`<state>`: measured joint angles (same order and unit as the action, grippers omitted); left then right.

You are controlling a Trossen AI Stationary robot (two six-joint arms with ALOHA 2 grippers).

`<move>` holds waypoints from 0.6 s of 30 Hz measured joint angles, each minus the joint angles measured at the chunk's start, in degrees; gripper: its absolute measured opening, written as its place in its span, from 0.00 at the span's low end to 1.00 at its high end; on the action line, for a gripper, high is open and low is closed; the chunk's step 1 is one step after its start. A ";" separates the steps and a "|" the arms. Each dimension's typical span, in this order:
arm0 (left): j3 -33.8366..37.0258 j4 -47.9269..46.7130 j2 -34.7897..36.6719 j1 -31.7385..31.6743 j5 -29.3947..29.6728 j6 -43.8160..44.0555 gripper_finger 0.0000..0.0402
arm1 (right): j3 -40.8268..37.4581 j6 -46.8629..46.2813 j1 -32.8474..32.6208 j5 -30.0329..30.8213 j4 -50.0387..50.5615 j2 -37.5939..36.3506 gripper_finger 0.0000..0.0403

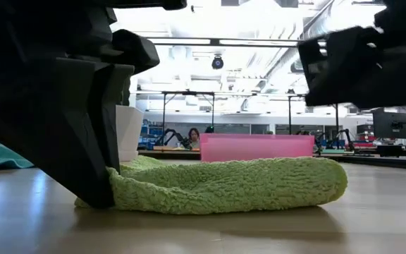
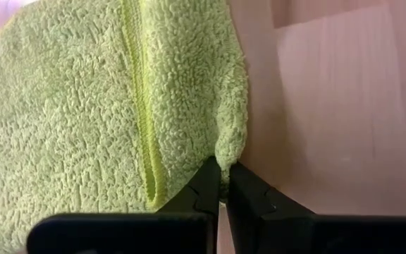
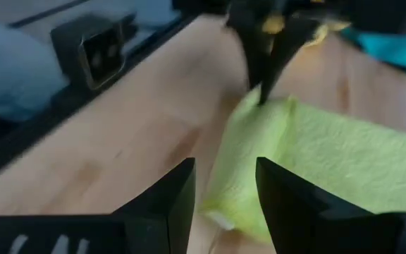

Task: Roll microfiber towels into tight, uniform cylinder then place into a basket
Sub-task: Roll the light green microfiber cloth

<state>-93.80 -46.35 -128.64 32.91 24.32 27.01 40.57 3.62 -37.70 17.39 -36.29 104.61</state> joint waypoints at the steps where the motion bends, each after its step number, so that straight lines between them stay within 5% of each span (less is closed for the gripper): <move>1: 0.00 0.13 0.00 0.00 0.04 1.09 0.01 | 0.00 0.27 -0.29 -0.28 -0.10 0.98 0.35; 11: -0.05 0.94 0.00 0.22 0.20 9.86 0.01 | 5.05 6.79 -3.20 -1.38 -0.45 7.40 0.45; 18: -0.07 4.83 -0.09 0.22 0.11 10.55 0.01 | 8.97 11.45 -3.18 5.13 6.90 7.86 0.52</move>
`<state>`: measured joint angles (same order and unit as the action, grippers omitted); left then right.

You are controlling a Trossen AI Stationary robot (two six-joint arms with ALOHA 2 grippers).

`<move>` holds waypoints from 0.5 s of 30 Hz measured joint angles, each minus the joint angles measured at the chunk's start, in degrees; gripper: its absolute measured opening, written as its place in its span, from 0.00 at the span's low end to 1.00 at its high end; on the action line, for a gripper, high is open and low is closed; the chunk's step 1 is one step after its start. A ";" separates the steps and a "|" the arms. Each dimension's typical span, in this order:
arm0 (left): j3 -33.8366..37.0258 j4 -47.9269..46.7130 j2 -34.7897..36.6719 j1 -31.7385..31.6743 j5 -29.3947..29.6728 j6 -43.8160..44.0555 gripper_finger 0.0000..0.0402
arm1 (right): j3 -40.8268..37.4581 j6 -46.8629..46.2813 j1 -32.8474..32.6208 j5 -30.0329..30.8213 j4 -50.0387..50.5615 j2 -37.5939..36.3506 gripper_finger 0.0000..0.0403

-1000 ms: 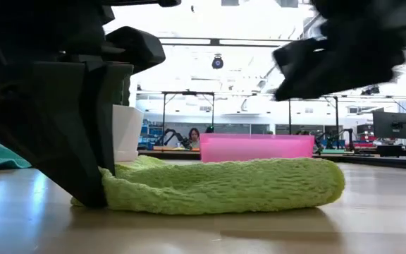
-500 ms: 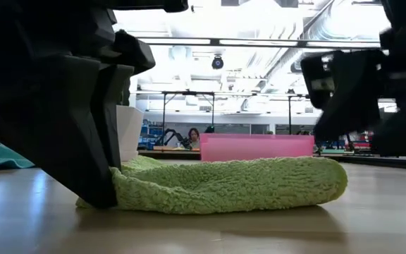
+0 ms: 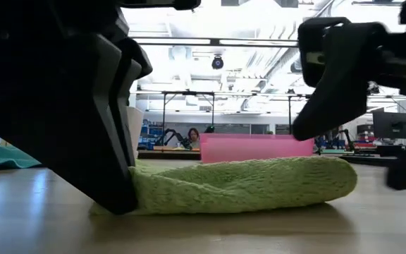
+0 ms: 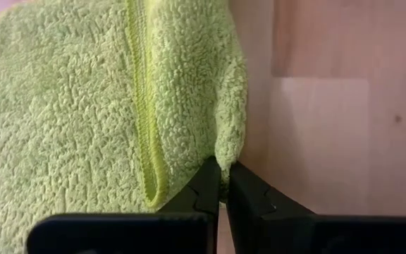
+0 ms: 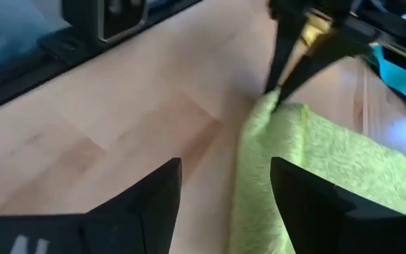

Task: Roll microfiber towels into tight, uniform cylinder then place into a basket
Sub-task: Roll the light green microfiber cloth

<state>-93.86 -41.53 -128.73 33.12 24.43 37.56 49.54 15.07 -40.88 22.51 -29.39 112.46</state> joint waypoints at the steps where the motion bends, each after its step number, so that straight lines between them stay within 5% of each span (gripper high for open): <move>1: 0.00 0.66 -0.02 0.00 -0.05 0.00 0.01 | 0.02 -0.05 0.22 -0.04 0.12 0.00 0.52; 11: 0.00 2.30 -0.04 0.02 -0.29 1.29 0.01 | 0.02 -4.18 -0.62 -1.04 5.19 0.00 0.49; 15: -0.02 2.24 -0.02 0.00 -1.05 1.29 0.01 | 0.08 -4.16 -2.41 3.29 7.75 0.00 0.48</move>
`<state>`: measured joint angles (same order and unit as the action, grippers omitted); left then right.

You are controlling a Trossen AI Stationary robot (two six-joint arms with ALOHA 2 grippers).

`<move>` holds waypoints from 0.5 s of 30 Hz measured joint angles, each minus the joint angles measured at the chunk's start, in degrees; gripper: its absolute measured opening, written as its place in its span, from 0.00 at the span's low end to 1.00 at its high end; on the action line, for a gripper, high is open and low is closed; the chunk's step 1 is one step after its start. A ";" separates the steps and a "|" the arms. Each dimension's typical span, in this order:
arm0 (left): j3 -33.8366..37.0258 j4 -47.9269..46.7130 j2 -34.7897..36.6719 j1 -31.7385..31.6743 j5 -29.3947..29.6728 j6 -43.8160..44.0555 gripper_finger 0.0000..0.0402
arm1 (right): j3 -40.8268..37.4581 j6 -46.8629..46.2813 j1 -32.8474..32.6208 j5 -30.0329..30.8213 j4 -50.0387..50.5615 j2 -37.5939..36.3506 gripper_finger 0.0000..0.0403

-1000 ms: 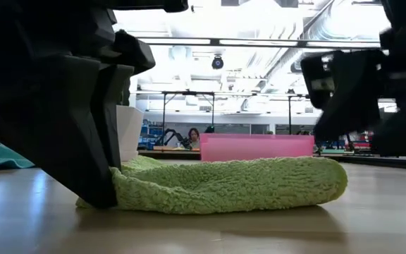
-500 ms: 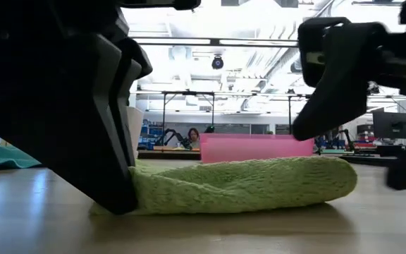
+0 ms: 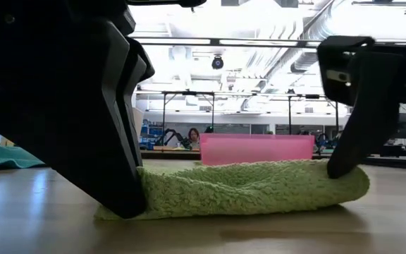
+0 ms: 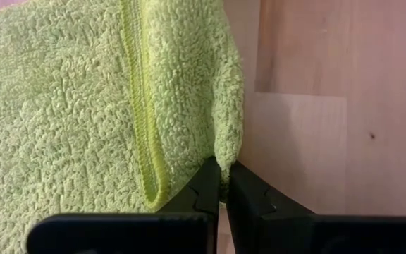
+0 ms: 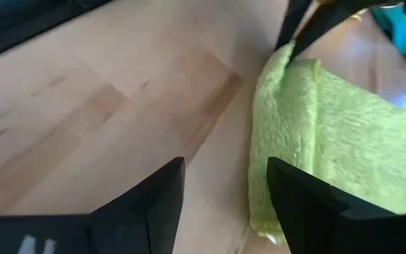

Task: Roll microfiber towels into tight, uniform cylinder then place into a basket
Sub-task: Roll the light green microfiber cloth

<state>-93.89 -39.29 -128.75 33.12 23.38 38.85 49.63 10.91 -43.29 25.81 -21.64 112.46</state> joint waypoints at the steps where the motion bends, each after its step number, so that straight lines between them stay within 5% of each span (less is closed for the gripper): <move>1: 0.00 0.00 0.00 0.00 -0.02 0.00 0.01 | 0.00 0.04 -0.40 1.44 0.29 0.00 0.48; 7: -0.02 0.07 0.07 0.02 -0.31 0.00 0.01 | -0.02 0.04 -0.52 6.48 1.19 0.00 0.48; 15: -0.02 0.11 0.07 0.02 -0.37 0.00 0.01 | -0.04 -3.19 2.69 5.61 1.68 0.00 0.48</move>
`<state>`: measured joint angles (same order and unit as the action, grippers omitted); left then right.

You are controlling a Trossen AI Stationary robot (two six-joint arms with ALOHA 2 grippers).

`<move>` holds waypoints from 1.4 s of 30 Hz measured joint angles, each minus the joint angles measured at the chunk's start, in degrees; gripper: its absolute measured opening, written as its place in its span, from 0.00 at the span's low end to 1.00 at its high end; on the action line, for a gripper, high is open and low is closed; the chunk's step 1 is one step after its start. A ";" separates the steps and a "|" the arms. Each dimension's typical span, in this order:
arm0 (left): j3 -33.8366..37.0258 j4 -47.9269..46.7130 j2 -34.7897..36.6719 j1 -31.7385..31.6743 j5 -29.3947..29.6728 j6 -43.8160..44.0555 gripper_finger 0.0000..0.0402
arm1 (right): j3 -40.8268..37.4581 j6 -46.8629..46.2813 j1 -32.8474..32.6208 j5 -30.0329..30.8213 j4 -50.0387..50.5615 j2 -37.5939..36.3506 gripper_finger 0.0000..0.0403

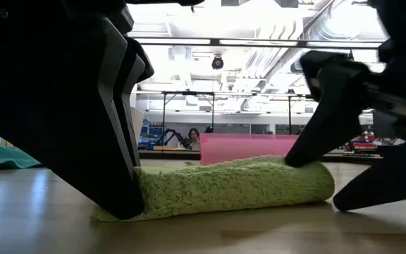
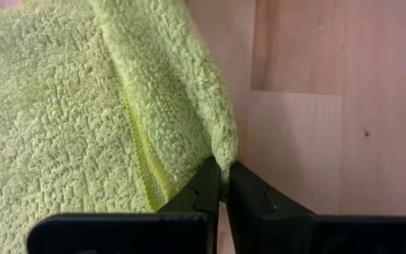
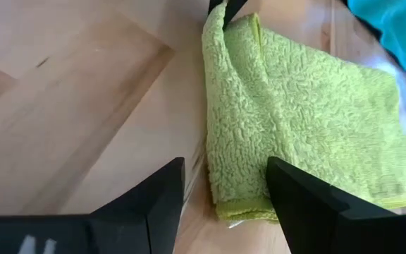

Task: Roll microfiber towels into tight, uniform cylinder then place into a basket
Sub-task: Roll the light green microfiber cloth

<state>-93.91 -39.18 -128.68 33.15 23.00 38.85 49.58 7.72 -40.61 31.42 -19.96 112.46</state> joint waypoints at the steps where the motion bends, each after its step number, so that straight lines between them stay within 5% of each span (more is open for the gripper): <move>1: 0.00 0.00 0.00 0.00 0.00 0.00 0.01 | 0.00 -0.32 0.42 -0.75 0.12 -0.03 0.48; 10: 0.00 0.15 0.07 0.21 -0.04 -0.05 0.01 | 0.07 -4.49 3.47 -6.06 1.46 -0.20 0.42; 25: 0.00 1.90 0.07 1.86 0.34 -3.07 0.01 | -0.42 -15.16 5.54 -14.84 2.87 -0.24 0.02; 35: -3.69 -0.39 0.09 0.48 -3.23 9.25 0.01 | 3.53 -34.02 8.02 -35.47 9.26 -2.07 0.01; 42: -10.45 -3.23 0.22 0.24 -3.43 10.37 0.01 | 6.63 -43.34 10.68 -42.72 12.87 -2.03 0.01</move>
<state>-104.36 -42.41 -128.46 33.39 19.57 49.22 56.21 -35.62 -29.92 -11.30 -7.09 110.43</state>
